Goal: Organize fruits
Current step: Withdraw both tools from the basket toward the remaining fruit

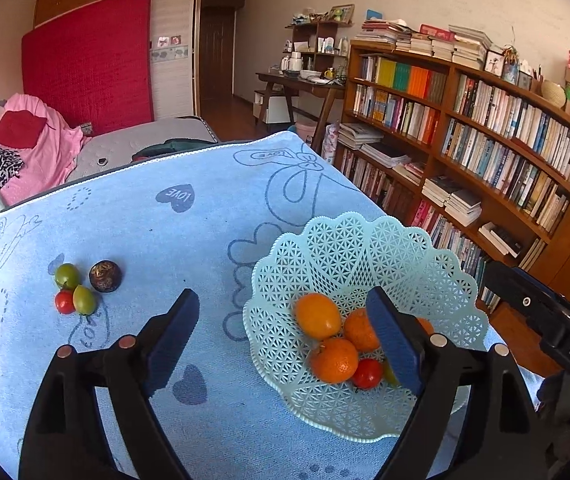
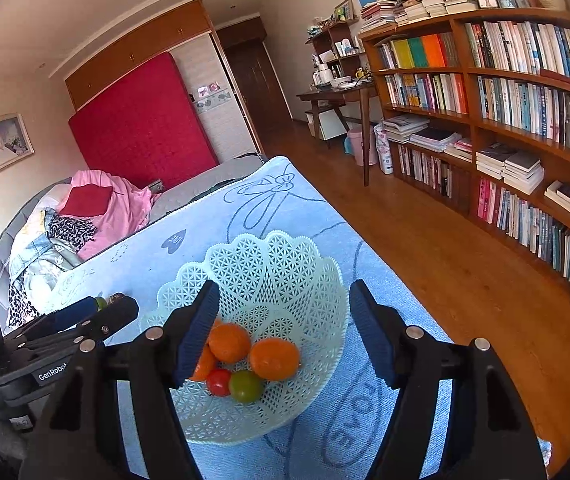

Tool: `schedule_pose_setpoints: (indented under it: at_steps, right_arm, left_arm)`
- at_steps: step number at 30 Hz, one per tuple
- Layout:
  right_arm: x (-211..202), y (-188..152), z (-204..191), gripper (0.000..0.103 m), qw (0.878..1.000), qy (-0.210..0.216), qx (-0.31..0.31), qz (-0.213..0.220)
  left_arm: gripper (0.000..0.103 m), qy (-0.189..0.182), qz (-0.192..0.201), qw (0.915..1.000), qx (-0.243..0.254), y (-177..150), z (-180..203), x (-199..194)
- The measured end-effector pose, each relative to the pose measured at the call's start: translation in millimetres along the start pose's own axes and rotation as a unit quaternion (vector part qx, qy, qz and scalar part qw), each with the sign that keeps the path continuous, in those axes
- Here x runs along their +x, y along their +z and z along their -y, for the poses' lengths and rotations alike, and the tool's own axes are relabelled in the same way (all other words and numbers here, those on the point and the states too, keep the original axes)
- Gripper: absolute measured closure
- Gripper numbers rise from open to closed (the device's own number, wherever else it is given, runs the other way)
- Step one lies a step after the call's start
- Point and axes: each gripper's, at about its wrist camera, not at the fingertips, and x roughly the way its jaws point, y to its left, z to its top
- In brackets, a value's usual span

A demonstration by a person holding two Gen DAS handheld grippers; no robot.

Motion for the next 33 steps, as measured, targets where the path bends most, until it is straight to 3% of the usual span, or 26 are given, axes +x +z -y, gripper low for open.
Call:
schedule_pose_setpoints:
  at_steps: [17, 33]
  right_arm:
    - [-5, -17, -44, 0.028, 0.997, 0.058, -0.042, -0.011]
    - [-2, -43, -108, 0.028, 0.987, 0.078, -0.143, -0.009]
  left_arm:
    - [0.012, 0.067, 0.006, 0.9967, -0.046, -6, -58, -16]
    - [0.011, 0.162, -0.006, 0.9809, -0.107, -32, -156, -30]
